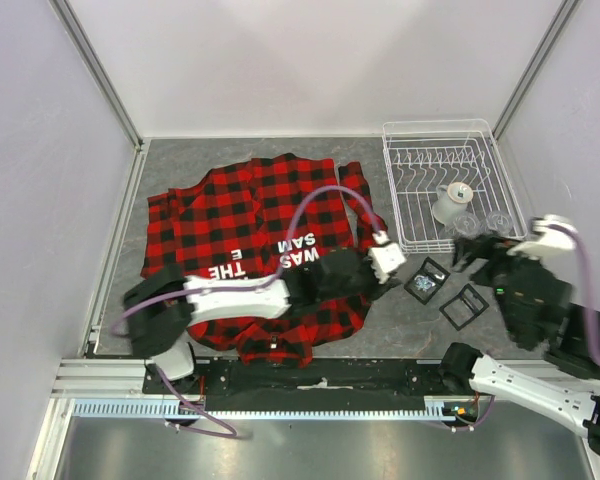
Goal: Remove the brooch from the garment
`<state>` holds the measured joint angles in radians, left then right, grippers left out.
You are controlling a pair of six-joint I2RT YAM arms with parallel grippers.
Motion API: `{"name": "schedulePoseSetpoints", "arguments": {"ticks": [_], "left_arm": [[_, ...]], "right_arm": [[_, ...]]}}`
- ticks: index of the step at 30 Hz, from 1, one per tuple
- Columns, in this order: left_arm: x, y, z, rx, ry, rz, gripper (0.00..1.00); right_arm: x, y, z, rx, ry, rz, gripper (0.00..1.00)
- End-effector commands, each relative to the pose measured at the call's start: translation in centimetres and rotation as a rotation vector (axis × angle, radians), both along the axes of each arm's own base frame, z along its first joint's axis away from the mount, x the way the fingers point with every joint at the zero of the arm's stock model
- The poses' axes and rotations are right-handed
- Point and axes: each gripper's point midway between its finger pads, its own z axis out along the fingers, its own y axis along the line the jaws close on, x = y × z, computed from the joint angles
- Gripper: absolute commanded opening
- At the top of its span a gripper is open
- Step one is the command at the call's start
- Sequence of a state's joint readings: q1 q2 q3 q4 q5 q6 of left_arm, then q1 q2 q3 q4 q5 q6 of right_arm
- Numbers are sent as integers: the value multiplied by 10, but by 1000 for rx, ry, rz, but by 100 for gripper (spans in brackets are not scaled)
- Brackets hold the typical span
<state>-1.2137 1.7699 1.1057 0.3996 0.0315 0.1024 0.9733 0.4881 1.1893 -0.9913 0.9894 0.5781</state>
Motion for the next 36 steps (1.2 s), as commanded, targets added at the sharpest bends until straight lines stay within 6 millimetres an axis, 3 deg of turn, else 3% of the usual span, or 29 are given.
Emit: {"name": "schedulePoseSetpoints", "arguments": {"ticks": [1,2,3,4,6,8,10,11,13,15,16,18,23,28,32,36], "left_arm": [[-16,63,33,-177,289,177,32],[-17,77,31,-181,330,214,32],[-17,90,29,-204,419,270,33],[-10,120,17,-182,473,357,37],[-2,145,3,-185,610,475,43],[8,178,-15,-145,683,583,45],[15,198,-26,-155,723,651,47],[18,204,-19,-191,720,661,47],[25,217,-28,-217,741,715,47],[36,227,-34,-243,768,781,46],[40,232,-43,-236,782,817,46],[47,233,-59,-221,836,854,44],[58,219,-86,-212,885,841,42],[66,221,-110,-200,913,872,36],[68,231,-119,-191,884,900,34],[66,235,-128,-172,886,915,33]], "right_arm": [[22,80,-27,-21,51,214,80],[24,98,-33,-43,52,285,80],[28,115,-52,-65,80,331,80],[34,139,-59,-58,90,385,80],[42,162,-84,-89,136,421,80],[51,199,-104,-79,170,508,79],[61,230,-128,-37,200,580,76],[55,248,-137,-3,230,669,74],[62,267,-161,42,274,701,65],[59,277,-194,63,357,733,53],[61,284,-195,89,348,752,49],[57,289,-219,92,403,773,42],[52,307,-245,121,450,845,41],[55,313,-272,108,498,844,39],[61,308,-290,119,532,816,37],[68,303,-302,118,544,803,43]]}}
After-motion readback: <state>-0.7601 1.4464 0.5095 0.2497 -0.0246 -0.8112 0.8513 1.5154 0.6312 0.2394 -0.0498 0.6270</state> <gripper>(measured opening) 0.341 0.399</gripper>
